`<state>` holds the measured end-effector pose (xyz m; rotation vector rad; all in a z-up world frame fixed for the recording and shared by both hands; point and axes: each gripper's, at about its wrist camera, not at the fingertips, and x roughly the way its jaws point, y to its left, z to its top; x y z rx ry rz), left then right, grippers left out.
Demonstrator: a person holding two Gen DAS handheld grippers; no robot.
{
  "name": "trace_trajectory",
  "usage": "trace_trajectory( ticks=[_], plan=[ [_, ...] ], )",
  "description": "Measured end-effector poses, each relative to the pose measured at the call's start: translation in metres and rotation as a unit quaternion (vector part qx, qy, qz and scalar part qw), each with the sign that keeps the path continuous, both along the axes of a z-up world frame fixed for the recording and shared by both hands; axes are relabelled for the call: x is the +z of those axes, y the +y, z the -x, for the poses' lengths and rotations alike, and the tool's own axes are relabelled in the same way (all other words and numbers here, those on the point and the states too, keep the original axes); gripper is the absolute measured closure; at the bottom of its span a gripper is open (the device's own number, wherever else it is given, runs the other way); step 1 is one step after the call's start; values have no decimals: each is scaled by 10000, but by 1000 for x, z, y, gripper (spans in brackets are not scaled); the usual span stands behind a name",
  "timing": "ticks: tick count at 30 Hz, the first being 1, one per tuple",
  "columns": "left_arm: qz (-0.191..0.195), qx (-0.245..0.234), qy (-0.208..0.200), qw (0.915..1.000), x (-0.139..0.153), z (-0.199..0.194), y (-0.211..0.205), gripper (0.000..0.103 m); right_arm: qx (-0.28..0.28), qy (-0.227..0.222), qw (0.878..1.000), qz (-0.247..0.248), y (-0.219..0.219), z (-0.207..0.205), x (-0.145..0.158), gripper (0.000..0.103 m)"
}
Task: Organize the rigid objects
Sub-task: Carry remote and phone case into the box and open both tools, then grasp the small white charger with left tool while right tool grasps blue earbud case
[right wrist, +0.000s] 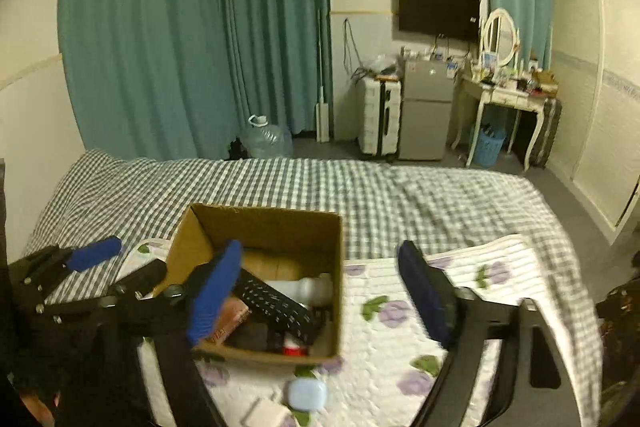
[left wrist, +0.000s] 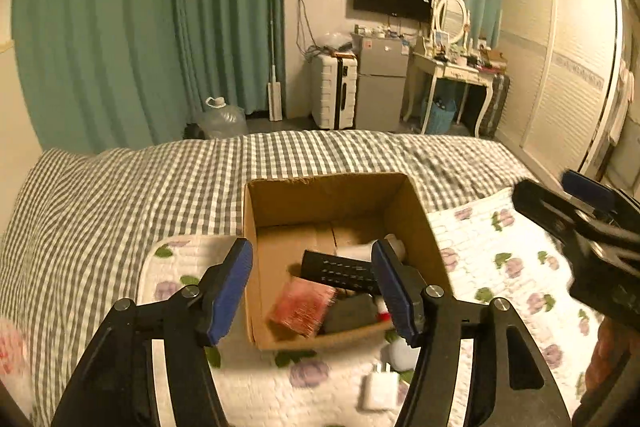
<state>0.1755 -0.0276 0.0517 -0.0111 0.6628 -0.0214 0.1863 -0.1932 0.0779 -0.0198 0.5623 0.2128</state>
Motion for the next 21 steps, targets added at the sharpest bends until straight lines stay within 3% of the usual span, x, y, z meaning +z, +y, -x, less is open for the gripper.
trace_trajectory(
  ticks=[5, 9, 16, 21],
  plan=[
    [177, 148, -122, 9997, 2, 32, -5, 38, 46, -50, 10000, 46, -24, 37, 11, 6],
    [8, 330, -60, 9994, -18, 48, -17, 37, 85, 3, 9999, 98, -39, 55, -8, 6],
    [-81, 493, 395, 9980, -91, 60, -31, 37, 211, 138, 9995, 197, -60, 66, -76, 6],
    [-131, 335, 889, 9954, -148, 62, -50, 37, 305, 642, 9972, 250, -64, 59, -137, 6]
  ],
)
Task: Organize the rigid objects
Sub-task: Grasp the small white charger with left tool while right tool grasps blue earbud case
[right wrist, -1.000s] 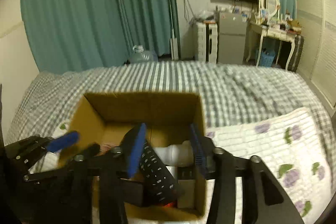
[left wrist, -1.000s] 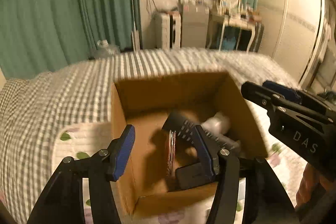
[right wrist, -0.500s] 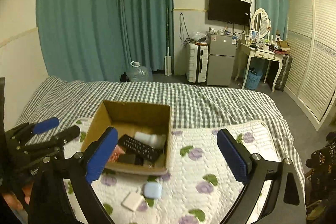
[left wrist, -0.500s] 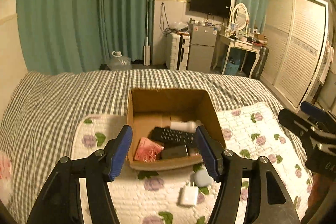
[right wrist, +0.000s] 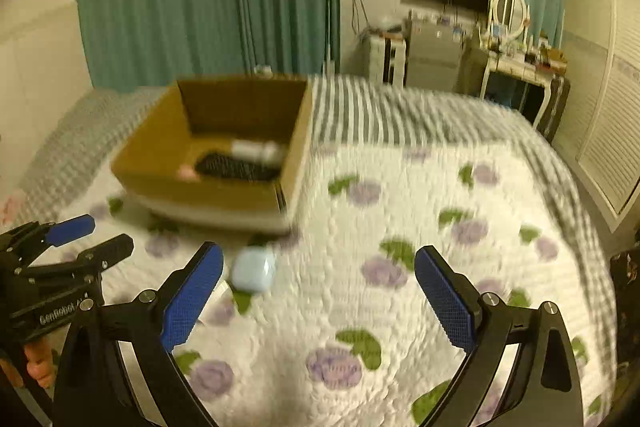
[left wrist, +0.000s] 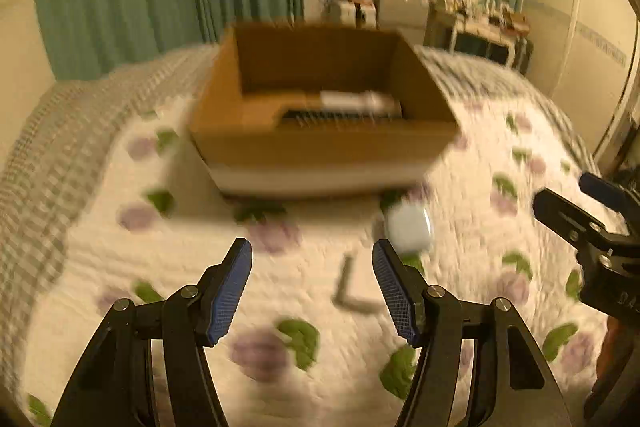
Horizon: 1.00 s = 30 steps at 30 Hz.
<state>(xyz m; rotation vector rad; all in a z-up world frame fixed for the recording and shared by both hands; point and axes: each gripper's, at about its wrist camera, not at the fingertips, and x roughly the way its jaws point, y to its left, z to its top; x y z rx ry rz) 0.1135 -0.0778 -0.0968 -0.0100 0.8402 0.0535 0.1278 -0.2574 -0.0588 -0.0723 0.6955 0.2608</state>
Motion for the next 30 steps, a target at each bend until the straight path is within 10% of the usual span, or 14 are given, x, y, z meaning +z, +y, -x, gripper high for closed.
trace_trajectory(
  ticks=[14, 15, 30],
  plan=[
    [232, -319, 551, 9977, -69, -26, -25, 41, -41, 532, 9985, 102, 6, -14, -49, 6],
    [317, -322, 548, 9975, -71, -26, -23, 59, -71, 546, 9984, 95, 6, -15, -50, 6],
    [485, 43, -166, 9987, -23, -13, 43, 62, 265, 677, 9972, 155, 68, -34, -66, 7]
  ],
)
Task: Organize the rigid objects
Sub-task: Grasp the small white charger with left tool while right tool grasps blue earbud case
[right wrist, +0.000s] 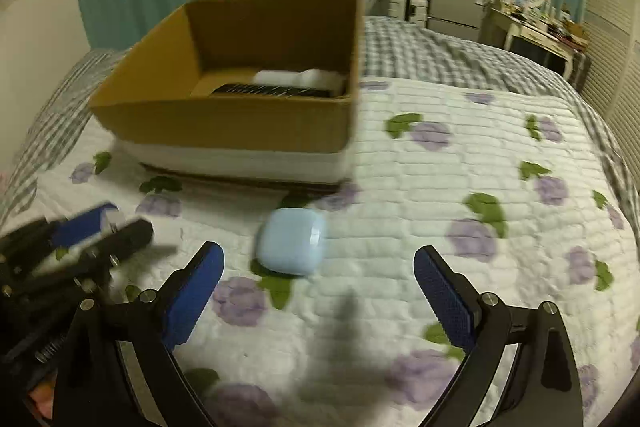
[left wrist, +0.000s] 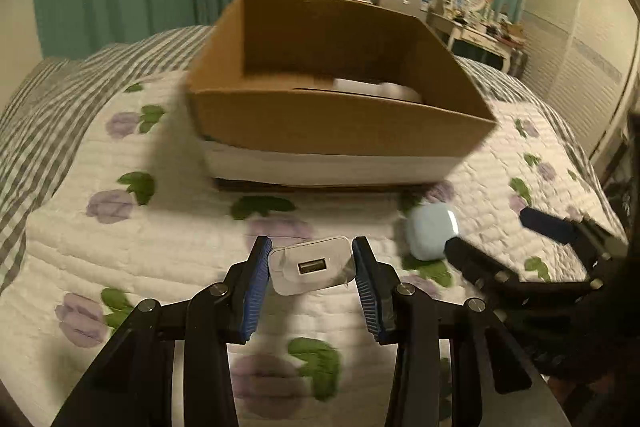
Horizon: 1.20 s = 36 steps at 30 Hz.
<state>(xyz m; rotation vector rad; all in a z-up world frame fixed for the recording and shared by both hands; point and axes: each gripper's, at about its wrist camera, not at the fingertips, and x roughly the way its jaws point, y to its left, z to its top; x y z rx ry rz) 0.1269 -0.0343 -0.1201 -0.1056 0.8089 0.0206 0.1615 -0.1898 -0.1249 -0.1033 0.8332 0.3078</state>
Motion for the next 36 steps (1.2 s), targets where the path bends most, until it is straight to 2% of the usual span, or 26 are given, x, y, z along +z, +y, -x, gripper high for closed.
trace_trajectory(
  ticks=[6, 8, 10, 12, 13, 20, 25, 36],
  plan=[
    [107, 20, -4, 9999, -5, -5, 19, 61, 83, 188, 9997, 146, 24, -19, -23, 17],
    [41, -48, 15, 10000, -7, -4, 19, 61, 64, 242, 9993, 261, 30, -25, -31, 25],
    [-36, -113, 81, 9999, -13, -5, 16, 61, 40, 308, 9988, 374, 35, -30, -37, 26],
    [-9, -166, 187, 9997, -19, -6, 15, 62, 2, 337, 9979, 547, 38, -30, -43, 38],
    [-10, -199, 274, 9994, -22, -6, 14, 62, -45, 311, 9974, 651, 39, -30, -44, 51],
    [-161, -369, 685, 9968, -33, 0, 6, 63, -125, 148, 9983, 541, 28, -8, -32, 52],
    [-143, -471, 577, 9971, -12, 15, -7, 63, -82, -4, 9989, 465, 22, 12, -9, 52],
    [-182, -446, -313, 9983, 89, 27, -9, 63, -51, -510, 9984, 237, 1, 40, 79, 52]
  ],
)
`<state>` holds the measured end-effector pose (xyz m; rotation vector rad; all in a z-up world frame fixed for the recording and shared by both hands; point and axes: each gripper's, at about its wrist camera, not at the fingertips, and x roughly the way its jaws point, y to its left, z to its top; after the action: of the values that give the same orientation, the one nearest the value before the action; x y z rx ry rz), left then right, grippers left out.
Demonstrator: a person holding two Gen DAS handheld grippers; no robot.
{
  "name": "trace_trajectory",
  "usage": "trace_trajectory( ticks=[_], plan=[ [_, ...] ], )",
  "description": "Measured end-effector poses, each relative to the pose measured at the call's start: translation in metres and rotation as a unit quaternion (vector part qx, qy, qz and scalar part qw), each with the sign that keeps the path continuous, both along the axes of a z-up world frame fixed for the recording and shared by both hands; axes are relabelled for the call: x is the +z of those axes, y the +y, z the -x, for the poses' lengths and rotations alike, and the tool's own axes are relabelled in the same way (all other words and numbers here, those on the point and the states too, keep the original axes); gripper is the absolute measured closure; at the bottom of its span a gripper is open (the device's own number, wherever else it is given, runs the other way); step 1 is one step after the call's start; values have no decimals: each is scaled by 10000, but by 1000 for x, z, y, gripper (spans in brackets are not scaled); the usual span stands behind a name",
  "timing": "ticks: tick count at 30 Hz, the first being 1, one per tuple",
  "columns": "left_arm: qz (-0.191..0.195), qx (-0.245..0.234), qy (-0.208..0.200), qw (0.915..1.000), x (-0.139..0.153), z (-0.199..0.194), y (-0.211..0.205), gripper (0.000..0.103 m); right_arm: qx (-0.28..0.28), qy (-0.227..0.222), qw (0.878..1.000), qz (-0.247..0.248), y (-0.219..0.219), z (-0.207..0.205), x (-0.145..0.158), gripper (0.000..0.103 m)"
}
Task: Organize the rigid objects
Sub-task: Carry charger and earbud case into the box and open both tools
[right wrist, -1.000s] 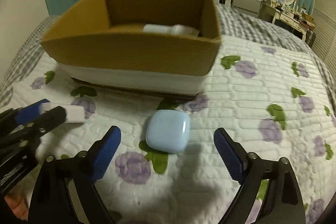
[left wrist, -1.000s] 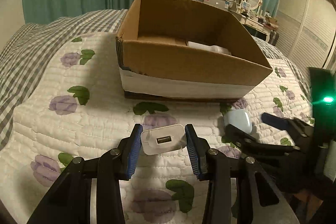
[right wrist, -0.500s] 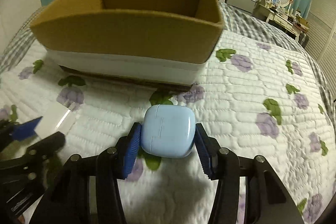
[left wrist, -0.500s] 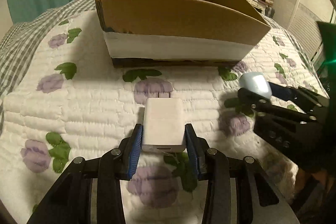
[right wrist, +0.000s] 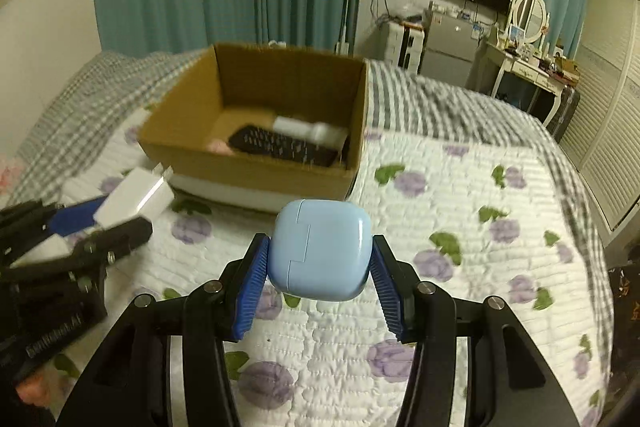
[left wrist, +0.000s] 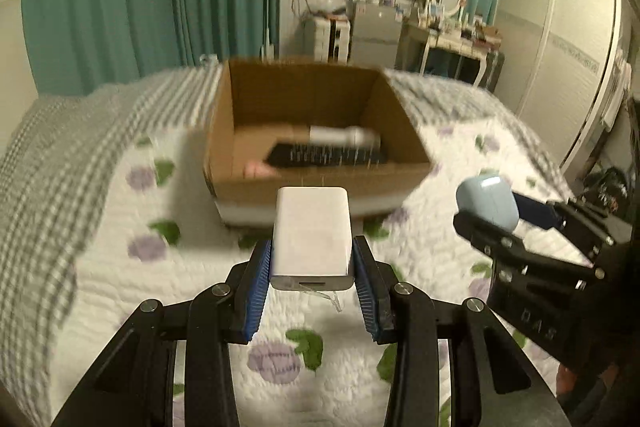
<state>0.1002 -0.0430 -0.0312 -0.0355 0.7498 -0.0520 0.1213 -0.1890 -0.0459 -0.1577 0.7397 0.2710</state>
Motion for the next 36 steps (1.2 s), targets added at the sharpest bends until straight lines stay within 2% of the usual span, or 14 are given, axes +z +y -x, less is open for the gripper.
trace_trajectory(
  ticks=[9, 13, 17, 24, 31, 36],
  plan=[
    [-103, -81, -668, 9977, 82, -23, 14, 63, 95, -519, 9985, -167, -3, -7, 85, 52],
    [-228, -117, -876, 9958, 102, -44, 20, 63, 199, -730, 9971, -124, 4, -22, 113, 52],
    [-271, -171, -933, 9951, 104, -69, 24, 63, 268, -766, 9964, -237, 13, -46, 124, 52],
    [-412, -315, -767, 9957, 73, -124, 26, 63, 351, -631, 9973, -163, 29, -99, 105, 52],
    [-588, -425, -417, 9965, 19, -169, 27, 63, 335, -260, 9989, -200, 32, -157, 56, 52],
    [-621, -508, -208, 9966, -6, -182, 26, 63, 307, -55, 9995, -74, 37, -191, 20, 52]
  ],
)
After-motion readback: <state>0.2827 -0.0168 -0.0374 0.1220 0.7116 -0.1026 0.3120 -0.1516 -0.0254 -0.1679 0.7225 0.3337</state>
